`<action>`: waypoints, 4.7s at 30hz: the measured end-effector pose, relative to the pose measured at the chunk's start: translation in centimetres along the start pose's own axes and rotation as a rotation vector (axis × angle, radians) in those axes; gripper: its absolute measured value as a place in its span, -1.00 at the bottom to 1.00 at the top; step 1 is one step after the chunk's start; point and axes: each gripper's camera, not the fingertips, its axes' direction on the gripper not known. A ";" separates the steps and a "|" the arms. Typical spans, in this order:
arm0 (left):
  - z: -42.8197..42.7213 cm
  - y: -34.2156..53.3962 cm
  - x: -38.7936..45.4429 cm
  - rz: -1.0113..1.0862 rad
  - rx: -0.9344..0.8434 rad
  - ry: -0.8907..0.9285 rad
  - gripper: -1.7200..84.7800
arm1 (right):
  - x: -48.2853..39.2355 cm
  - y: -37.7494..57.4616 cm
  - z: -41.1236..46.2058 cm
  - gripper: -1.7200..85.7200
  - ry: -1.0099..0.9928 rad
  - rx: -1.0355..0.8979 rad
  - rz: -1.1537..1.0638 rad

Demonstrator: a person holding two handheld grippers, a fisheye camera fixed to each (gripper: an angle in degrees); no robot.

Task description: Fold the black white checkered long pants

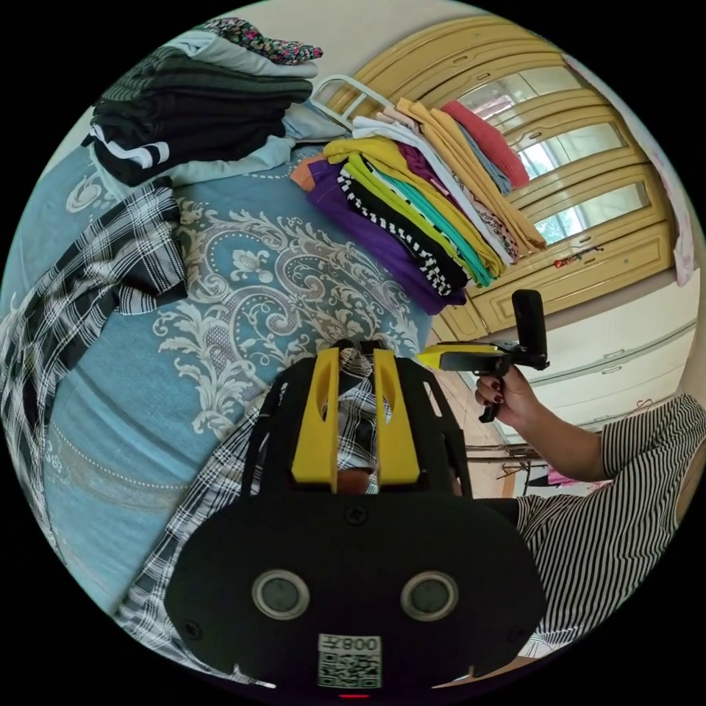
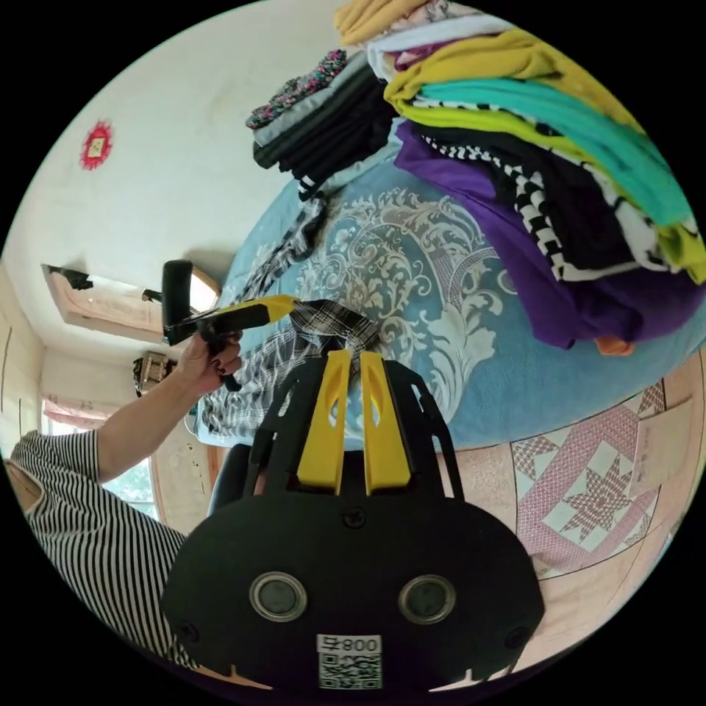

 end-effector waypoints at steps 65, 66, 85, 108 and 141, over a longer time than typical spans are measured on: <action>-18.7 30.7 -19.0 -0.231 0.164 -0.455 -0.89 | -25.0 -25.6 -8.8 -0.90 0.184 -0.010 -0.227; -19.6 30.8 -20.7 -0.254 0.167 -0.491 -0.87 | -25.4 -26.4 -8.6 -0.89 0.186 -0.006 -0.243; -28.0 35.2 -30.5 -0.227 0.169 -0.589 -0.93 | -30.3 -46.6 -6.6 -0.94 0.126 -0.068 -0.311; -27.2 45.0 -35.0 -0.258 0.010 -0.489 -0.94 | -30.2 -49.2 -8.1 -0.76 0.297 -0.229 -0.471; -23.5 45.5 -42.4 -0.297 0.037 -0.236 -0.94 | -14.8 -55.1 -10.0 -0.96 0.076 -0.277 -0.292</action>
